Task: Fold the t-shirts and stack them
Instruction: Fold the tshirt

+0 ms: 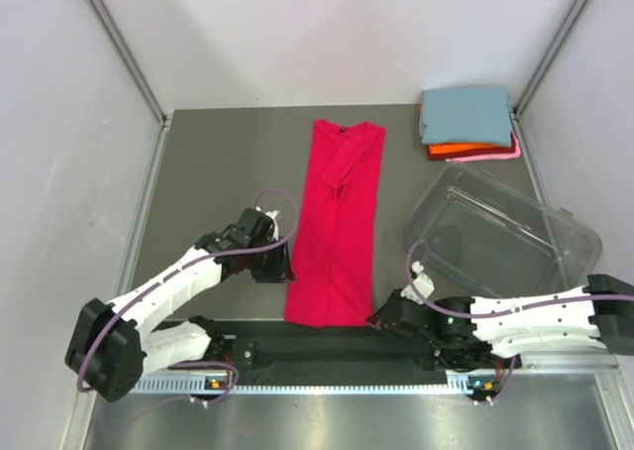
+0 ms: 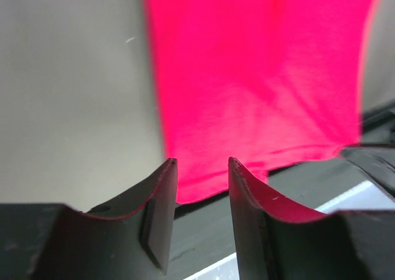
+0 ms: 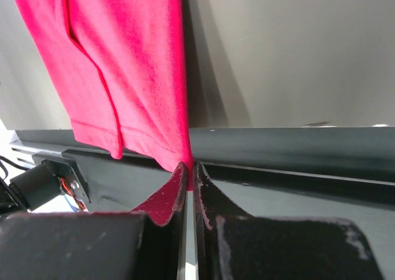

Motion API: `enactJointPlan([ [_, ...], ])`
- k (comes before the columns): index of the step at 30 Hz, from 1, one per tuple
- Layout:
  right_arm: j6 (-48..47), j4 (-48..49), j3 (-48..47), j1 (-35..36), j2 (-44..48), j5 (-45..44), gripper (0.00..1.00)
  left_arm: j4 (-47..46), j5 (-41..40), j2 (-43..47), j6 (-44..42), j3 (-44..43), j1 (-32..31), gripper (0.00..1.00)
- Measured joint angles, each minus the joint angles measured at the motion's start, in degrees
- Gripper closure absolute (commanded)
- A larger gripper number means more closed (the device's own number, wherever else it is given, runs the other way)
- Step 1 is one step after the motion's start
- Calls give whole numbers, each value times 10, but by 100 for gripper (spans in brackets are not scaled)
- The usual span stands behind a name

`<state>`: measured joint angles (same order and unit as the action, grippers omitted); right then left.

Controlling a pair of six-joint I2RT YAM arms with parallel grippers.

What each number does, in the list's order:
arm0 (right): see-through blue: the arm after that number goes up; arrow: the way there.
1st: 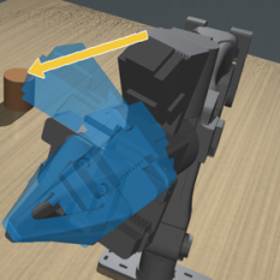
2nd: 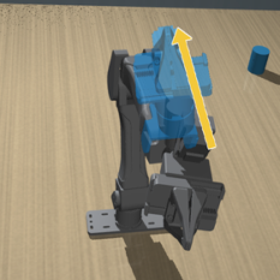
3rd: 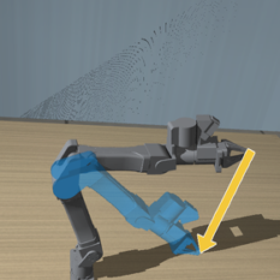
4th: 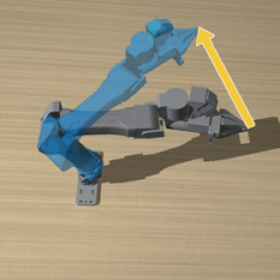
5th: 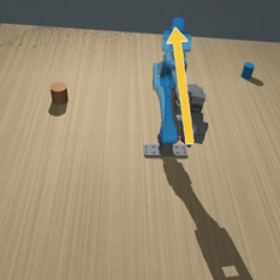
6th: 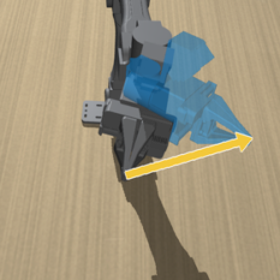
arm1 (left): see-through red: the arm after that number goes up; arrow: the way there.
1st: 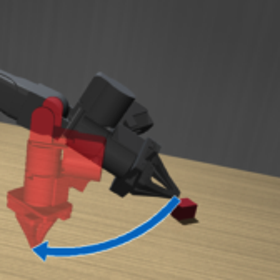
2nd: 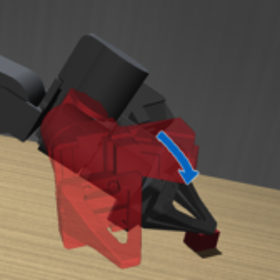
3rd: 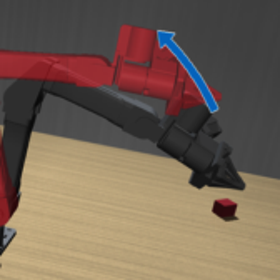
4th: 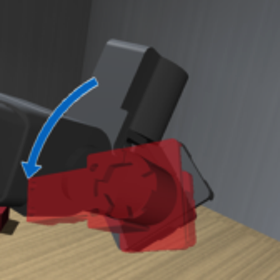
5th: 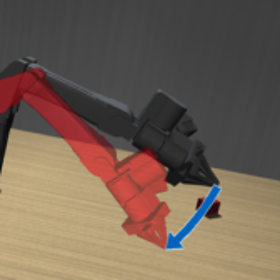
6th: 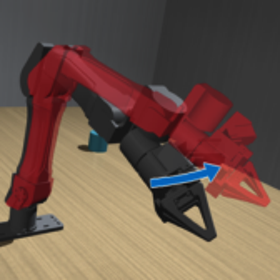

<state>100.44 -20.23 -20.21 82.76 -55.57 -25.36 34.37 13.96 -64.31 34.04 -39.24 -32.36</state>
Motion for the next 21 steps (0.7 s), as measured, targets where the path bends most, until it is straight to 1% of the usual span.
enactJointPlan([
  [4, 0, -17, 33, 0, 53, -7, 99, 9, -46, 22, 42, 35, -28, 59],
  [7, 0, -30, 51, 0, 84, -10, 99, 22, -81, 43, 74, 37, -67, 60],
  [8, 0, -32, 56, 0, 91, -12, 99, 21, -87, 50, 83, 37, -79, 62],
  [11, -4, -34, 67, 0, 101, -14, 99, 12, -94, 69, 118, 52, -111, 63],
  [16, -7, -26, 78, 0, 102, -14, 99, 11, -103, 99, 172, 112, -155, 64],
  [21, -15, -14, 86, 0, 101, -12, 99, 9, -103, 116, 211, 139, -189, 62],
])
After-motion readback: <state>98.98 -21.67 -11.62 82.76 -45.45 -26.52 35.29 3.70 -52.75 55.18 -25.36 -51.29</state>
